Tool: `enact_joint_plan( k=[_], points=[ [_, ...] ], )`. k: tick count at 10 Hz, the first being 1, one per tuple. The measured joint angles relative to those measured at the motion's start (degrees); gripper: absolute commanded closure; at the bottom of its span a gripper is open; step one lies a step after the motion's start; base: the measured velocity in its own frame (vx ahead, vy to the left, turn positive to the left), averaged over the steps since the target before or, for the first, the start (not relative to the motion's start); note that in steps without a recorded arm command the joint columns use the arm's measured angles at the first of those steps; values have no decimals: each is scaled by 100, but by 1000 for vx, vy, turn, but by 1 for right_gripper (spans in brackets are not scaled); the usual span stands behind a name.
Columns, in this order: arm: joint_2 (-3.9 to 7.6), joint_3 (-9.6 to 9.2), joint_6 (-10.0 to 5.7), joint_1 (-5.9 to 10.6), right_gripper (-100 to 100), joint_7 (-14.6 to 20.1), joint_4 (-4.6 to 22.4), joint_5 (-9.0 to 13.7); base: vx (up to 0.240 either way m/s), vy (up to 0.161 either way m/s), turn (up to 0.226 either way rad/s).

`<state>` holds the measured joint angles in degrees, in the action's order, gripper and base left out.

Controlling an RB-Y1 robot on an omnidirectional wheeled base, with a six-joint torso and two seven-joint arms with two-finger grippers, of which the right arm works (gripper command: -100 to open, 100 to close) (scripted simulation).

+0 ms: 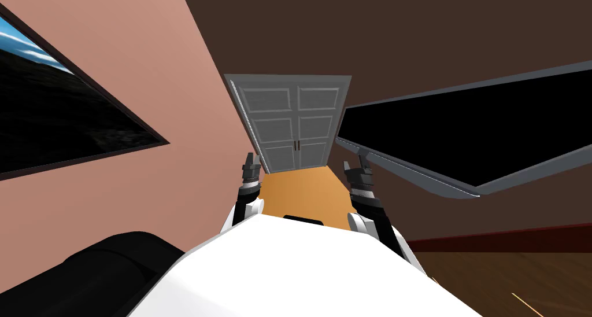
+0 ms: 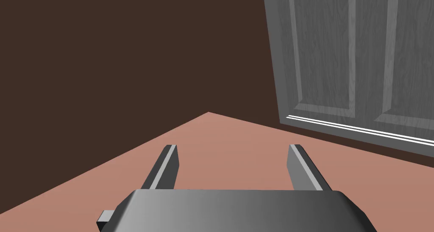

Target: Pull the door open

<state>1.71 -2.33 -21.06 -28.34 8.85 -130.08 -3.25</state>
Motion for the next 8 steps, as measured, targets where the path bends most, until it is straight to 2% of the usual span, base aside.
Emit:
enact_joint_plan(
  k=[4, 8],
  points=[
    [108, -39, -137, 63, -100, 405, 405, 160, 160, 24, 68],
    [235, -41, -271, 127, -100, 846, 790, 341, 118, 35, 72]
  ],
)
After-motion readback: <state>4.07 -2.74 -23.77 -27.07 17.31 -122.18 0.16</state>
